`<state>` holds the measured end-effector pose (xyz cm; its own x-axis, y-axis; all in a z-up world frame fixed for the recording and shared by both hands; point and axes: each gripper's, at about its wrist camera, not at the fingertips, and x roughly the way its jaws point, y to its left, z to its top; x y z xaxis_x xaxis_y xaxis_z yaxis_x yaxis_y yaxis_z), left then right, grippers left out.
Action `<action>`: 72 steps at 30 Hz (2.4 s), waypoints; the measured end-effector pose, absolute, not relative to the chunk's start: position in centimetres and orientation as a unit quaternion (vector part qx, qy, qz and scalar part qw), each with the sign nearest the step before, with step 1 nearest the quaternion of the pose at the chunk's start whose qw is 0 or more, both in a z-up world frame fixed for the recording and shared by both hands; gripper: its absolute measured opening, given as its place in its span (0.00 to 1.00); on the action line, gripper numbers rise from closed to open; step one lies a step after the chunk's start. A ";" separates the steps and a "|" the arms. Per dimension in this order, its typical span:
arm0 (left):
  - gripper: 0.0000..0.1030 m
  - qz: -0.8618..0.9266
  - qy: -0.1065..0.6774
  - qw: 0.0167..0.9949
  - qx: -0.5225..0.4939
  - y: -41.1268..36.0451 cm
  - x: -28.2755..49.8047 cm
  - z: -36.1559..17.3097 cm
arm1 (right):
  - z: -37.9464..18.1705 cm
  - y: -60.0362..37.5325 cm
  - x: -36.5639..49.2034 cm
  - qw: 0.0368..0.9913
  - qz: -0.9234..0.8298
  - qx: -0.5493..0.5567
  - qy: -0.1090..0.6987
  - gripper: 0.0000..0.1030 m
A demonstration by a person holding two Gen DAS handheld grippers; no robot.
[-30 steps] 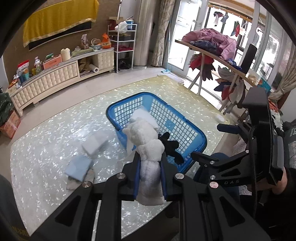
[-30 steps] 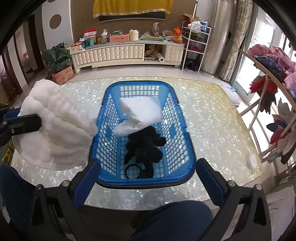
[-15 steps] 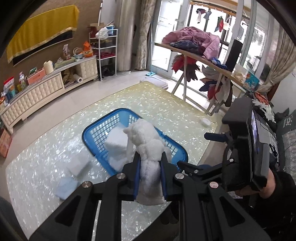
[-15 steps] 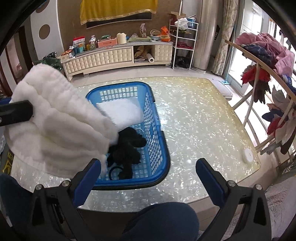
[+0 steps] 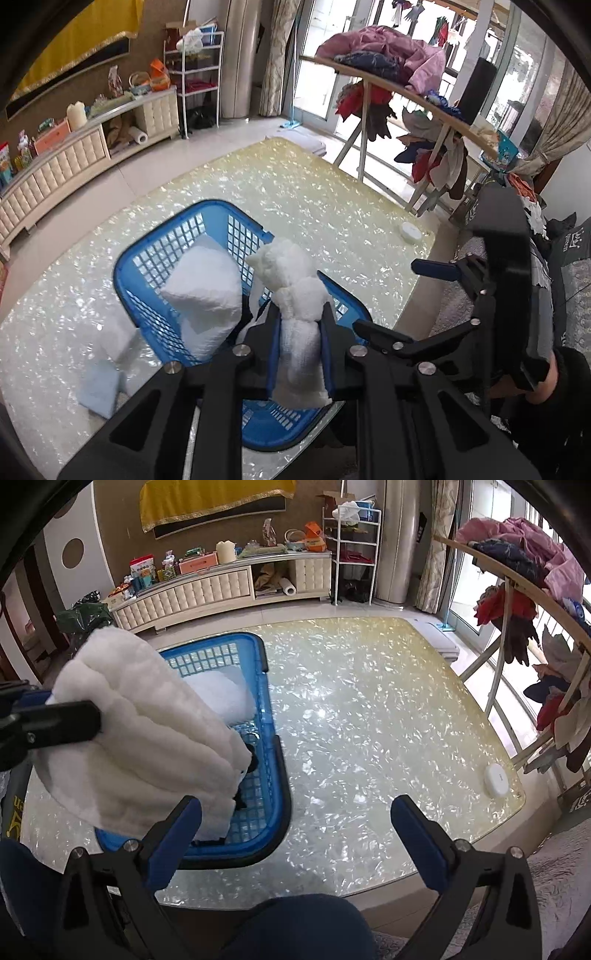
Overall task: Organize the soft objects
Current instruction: 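Carry the white padded cloth over the basket with the left tool and release it, then move both tools back toward the light blue cloth and grey felt pad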
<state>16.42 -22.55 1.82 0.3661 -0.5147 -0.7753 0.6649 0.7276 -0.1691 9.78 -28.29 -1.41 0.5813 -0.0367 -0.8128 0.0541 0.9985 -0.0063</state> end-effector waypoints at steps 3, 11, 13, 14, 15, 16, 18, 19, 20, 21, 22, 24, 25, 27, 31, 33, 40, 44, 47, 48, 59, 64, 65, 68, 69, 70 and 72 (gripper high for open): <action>0.16 -0.356 0.449 0.815 0.089 -23.4 17.0 0.5 | -1.6 -28.8 10.0 0.888 -0.025 0.013 0.459 1.00; 0.17 -0.323 0.475 0.809 0.129 -25.1 17.5 -3.7 | -2.3 -28.8 10.0 0.883 -0.027 0.019 0.469 1.00; 0.17 -0.318 0.475 0.810 0.131 -25.2 17.6 -4.4 | -2.3 -28.7 10.0 0.882 -0.026 0.020 0.470 1.00; 0.17 -0.313 0.473 0.812 0.136 -25.2 17.5 -4.7 | -2.3 -28.7 10.0 0.882 -0.026 0.020 0.471 1.00; 0.17 -0.309 0.472 0.814 0.142 -25.4 17.5 -5.0 | -2.3 -28.6 9.9 0.882 -0.025 0.021 0.471 1.00; 0.18 -0.305 0.471 0.815 0.147 -25.6 17.6 -5.2 | -2.3 -28.6 10.0 0.882 -0.025 0.021 0.471 1.00; 0.18 -0.299 0.473 0.815 0.150 -25.7 17.7 -5.5 | -2.2 -28.5 10.0 0.882 -0.025 0.021 0.471 1.00; 0.20 -0.295 0.476 0.815 0.150 -25.6 17.7 -5.7 | -2.2 -28.7 10.1 0.881 -0.025 0.022 0.471 1.00; 0.20 -0.291 0.478 0.815 0.151 -25.6 18.0 -5.8 | -2.2 -28.7 10.1 0.881 -0.025 0.022 0.471 1.00; 0.20 -0.285 0.482 0.815 0.151 -25.5 18.1 -5.9 | -2.2 -28.7 10.1 0.882 -0.025 0.023 0.471 1.00; 0.24 -0.282 0.483 0.815 0.149 -25.3 18.2 -6.0 | -2.2 -28.8 10.1 0.882 -0.024 0.023 0.471 1.00; 0.32 -0.275 0.484 0.818 0.148 -25.0 18.3 -6.0 | -2.2 -28.9 10.1 0.882 -0.024 0.024 0.470 1.00; 0.36 -0.271 0.483 0.820 0.148 -24.9 18.3 -6.0 | -2.2 -28.9 10.1 0.882 -0.024 0.024 0.470 1.00; 0.46 -0.269 0.481 0.822 0.145 -24.7 18.4 -5.9 | -2.2 -29.0 10.2 0.882 -0.023 0.024 0.470 1.00; 0.75 -0.271 0.467 0.830 0.140 -24.3 18.2 -5.4 | -2.1 -28.9 10.2 0.882 -0.022 0.021 0.470 1.00; 0.81 -0.269 0.455 0.836 0.148 -24.2 17.9 -5.0 | -2.0 -28.7 10.2 0.883 -0.022 0.019 0.469 0.99; 0.81 -0.255 0.449 0.845 0.138 -22.0 18.0 -3.8 | -1.2 -28.2 9.9 0.887 -0.025 0.013 0.461 1.00; 0.81 -0.253 0.440 0.853 0.122 -20.6 17.4 -2.8 | -0.7 -27.3 9.7 0.890 -0.021 0.002 0.456 0.99; 0.82 -0.252 0.434 0.858 0.111 -19.4 16.8 -1.9 | 0.0 -26.3 9.4 0.893 -0.016 -0.007 0.449 0.99; 0.84 -0.251 0.432 0.860 0.110 -19.1 16.6 -1.8 | 0.1 -26.1 9.3 0.894 -0.015 -0.009 0.447 1.00; 1.00 -0.246 0.377 0.889 0.089 -12.9 13.1 1.4 | 2.9 -21.4 8.3 0.910 0.009 -0.047 0.412 0.99; 1.00 -0.232 0.376 0.895 0.070 -9.1 12.3 1.6 | 3.2 -17.7 8.2 0.911 0.028 -0.075 0.405 0.99; 1.00 -0.227 0.377 0.895 0.067 -8.3 12.1 1.5 | 3.1 -17.0 8.2 0.910 0.033 -0.078 0.406 0.99; 1.00 -0.215 0.380 0.898 0.058 -6.0 11.6 1.2 | 2.8 -14.8 8.2 0.908 0.047 -0.093 0.406 0.99; 1.00 -0.211 0.380 0.899 0.054 -5.0 11.4 1.1 | 2.7 -14.0 8.3 0.906 0.052 -0.100 0.407 0.99; 1.00 -0.206 0.380 0.900 0.050 -4.1 11.2 1.0 | 2.6 -13.6 8.3 0.906 0.056 -0.105 0.407 0.99; 1.00 -0.199 0.380 0.902 0.039 -2.4 10.9 0.8 | 2.3 -12.4 8.5 0.904 0.063 -0.114 0.408 0.99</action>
<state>10.94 -2.40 0.84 0.6316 -0.3293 -0.7019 0.3891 0.9177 -0.0804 8.53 -12.39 2.27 0.6589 0.0202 -0.7520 -0.2059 0.9663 -0.1545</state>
